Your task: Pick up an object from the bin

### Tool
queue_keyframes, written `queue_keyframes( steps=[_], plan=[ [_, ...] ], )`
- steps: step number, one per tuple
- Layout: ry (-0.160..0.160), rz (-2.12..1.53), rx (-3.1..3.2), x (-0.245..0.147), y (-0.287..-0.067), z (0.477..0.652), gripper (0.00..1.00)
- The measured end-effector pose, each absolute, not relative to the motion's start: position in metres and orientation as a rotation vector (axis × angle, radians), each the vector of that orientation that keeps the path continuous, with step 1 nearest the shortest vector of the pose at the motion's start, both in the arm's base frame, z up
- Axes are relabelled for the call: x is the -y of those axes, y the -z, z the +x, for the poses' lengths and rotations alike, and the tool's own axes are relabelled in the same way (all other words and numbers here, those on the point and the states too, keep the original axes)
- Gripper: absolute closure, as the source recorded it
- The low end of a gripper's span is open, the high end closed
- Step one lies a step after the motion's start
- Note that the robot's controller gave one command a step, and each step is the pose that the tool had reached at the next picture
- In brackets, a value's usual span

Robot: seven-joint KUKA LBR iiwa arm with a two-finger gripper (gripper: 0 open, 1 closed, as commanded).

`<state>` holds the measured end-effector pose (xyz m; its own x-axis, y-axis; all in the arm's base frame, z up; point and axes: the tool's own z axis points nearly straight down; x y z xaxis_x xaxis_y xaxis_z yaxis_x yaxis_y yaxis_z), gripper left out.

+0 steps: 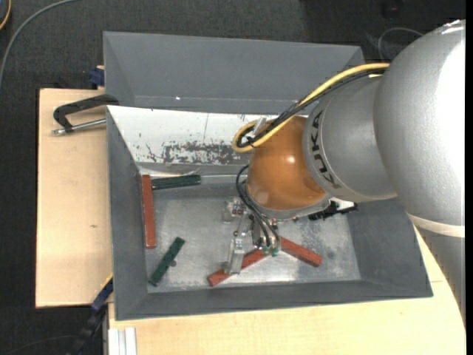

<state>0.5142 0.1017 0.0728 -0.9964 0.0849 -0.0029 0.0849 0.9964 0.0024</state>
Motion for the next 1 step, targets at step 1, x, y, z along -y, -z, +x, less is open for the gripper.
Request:
queue_keyframes(
  steps=[1],
  plan=[
    [0.003, -0.135, -3.139, 0.0049, -0.0713, 0.5032, 0.00]
  ],
)
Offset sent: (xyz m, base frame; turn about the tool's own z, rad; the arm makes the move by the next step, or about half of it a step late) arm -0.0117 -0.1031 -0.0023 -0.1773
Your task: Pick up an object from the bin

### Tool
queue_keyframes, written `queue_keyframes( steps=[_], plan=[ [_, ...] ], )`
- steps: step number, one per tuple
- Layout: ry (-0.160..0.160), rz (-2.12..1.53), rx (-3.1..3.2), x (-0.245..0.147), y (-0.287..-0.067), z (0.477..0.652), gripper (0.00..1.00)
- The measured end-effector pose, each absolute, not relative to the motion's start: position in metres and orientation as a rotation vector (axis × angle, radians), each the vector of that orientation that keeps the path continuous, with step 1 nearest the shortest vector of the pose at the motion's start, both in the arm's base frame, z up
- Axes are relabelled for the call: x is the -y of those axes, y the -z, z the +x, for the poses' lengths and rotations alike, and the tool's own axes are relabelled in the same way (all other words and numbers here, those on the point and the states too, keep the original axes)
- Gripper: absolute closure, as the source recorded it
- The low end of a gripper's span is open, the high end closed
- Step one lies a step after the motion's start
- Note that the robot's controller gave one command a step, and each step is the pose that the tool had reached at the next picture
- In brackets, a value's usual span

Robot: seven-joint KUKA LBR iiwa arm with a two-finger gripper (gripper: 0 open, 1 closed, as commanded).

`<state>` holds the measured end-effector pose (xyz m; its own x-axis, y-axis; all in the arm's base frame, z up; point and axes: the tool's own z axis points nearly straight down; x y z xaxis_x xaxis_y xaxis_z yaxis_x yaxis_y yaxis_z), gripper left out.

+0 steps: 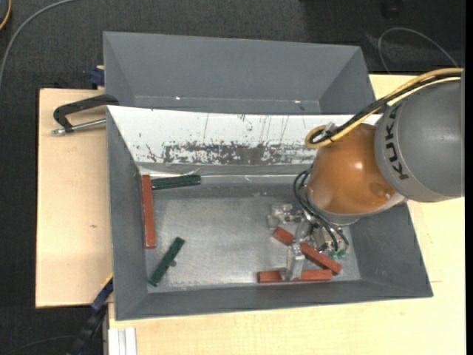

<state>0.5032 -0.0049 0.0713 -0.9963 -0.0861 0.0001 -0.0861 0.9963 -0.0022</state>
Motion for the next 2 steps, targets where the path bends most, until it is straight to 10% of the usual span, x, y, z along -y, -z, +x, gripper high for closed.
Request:
queue_keyframes(
  steps=[1, 2],
  plan=[
    [-0.004, 0.207, 3.141, 0.0756, -0.0710, 0.5391, 0.00],
    [0.001, 0.212, 3.139, 0.0728, -0.0707, 0.5389, 1.00]
  ],
)
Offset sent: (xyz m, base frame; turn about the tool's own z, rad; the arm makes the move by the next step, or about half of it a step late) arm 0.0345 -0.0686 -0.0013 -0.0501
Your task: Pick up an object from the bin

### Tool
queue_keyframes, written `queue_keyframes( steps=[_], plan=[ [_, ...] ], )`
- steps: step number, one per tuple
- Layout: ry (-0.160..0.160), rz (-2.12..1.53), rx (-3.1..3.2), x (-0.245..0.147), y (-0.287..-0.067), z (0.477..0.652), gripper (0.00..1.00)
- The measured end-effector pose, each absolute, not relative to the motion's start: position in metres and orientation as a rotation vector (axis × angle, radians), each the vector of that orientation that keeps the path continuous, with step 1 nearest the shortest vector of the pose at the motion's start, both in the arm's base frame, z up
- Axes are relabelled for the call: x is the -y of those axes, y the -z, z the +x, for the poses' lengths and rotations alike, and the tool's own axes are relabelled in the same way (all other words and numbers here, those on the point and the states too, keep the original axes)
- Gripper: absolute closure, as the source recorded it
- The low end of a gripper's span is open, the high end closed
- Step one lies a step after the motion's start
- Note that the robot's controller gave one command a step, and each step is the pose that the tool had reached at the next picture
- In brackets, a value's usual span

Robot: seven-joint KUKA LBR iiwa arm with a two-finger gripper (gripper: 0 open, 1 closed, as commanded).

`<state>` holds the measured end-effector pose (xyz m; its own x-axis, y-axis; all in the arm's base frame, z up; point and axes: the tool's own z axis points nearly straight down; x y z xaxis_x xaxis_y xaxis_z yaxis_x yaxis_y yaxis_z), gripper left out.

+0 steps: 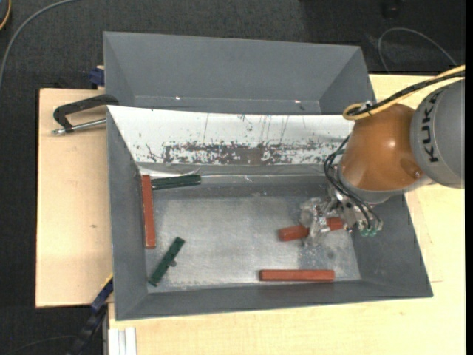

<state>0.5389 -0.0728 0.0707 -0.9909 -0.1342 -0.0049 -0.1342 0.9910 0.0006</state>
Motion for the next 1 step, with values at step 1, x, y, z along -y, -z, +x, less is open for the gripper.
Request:
queue_keyframes(
  steps=[1],
  plan=[
    [0.009, -0.546, -3.081, 0.1386, -0.2435, 0.5630, 1.00]
  ],
)
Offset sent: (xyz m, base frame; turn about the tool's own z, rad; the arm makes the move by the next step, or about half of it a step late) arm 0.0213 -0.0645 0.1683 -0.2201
